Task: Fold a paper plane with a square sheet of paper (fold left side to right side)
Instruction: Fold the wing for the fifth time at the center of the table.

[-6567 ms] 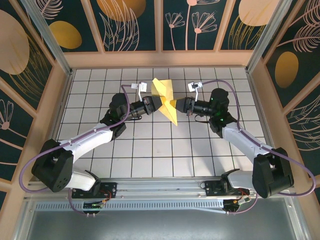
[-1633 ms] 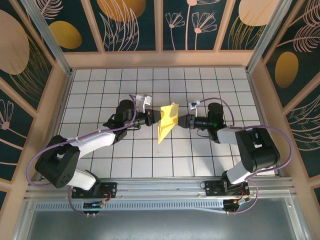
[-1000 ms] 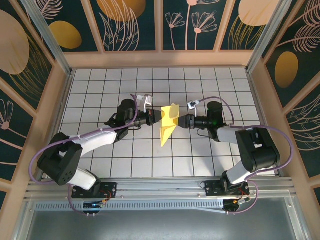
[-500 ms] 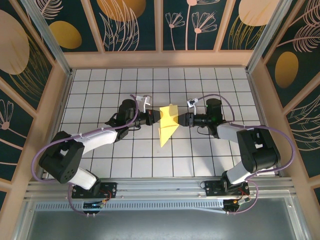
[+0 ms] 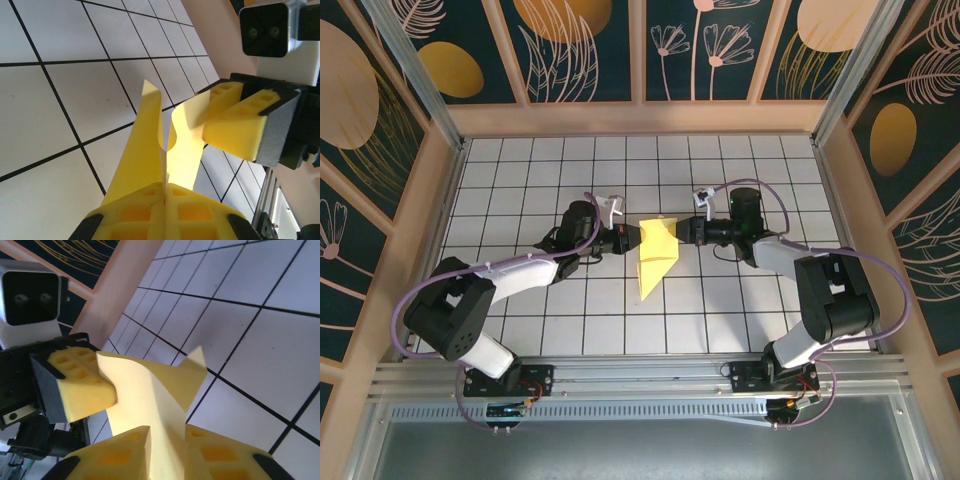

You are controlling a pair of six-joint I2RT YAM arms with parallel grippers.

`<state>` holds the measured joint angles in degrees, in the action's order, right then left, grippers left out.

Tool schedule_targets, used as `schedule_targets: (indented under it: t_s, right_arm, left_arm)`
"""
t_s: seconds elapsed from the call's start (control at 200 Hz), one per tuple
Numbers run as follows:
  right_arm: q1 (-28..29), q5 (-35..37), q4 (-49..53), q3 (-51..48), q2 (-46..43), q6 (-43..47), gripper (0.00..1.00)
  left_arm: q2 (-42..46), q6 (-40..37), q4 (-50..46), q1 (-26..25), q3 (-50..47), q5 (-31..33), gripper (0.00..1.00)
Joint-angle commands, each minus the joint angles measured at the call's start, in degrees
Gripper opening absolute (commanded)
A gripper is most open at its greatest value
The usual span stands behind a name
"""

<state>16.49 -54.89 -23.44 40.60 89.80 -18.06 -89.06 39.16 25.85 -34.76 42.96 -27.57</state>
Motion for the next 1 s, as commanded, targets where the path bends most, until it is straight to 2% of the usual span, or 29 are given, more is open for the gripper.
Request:
schedule_targets:
  t_s: [0.0,0.035,0.075,0.185,0.245,0.425,0.631,0.796,0.996]
  right_arm:
    - [0.0,2.1,2.7,1.8,1.6,1.6,0.12]
    - [0.0,2.6,3.4,2.0,2.1,1.6,0.07]
    - [0.0,4.2,4.7,2.5,2.8,1.8,0.00]
    - [0.1,7.3,7.7,3.5,5.6,0.8,0.00]
    - [0.0,8.8,8.7,3.8,7.2,-0.1,0.00]
    - [0.0,14.2,13.8,5.5,9.9,-4.0,0.00]
    - [-0.2,16.9,21.4,8.3,11.2,-9.1,0.00]
    - [-0.2,16.1,24.6,9.8,10.7,-10.8,0.00]
    - [-0.4,15.5,26.4,11.1,11.6,-11.3,0.00]
  left_arm:
    - [-0.9,-1.0,-0.2,0.5,0.1,0.7,0.02]
    - [-0.7,-1.4,-0.9,0.5,0.0,1.1,0.10]
    - [-0.2,-2.6,-3.4,0.6,0.5,2.6,0.24]
    - [3.3,-6.3,-13.1,1.1,1.9,10.4,0.46]
    - [5.9,-7.9,-17.4,1.3,2.6,14.8,0.53]
    - [11.0,-11.9,-25.4,-0.5,3.3,22.0,0.54]
    - [10.3,-15.1,-28.7,-9.7,4.7,28.1,0.54]
    - [3.6,-18.8,-32.3,-18.4,10.6,35.4,0.54]
    - [-8.1,-22.7,-38.2,-24.7,19.9,41.9,0.55]
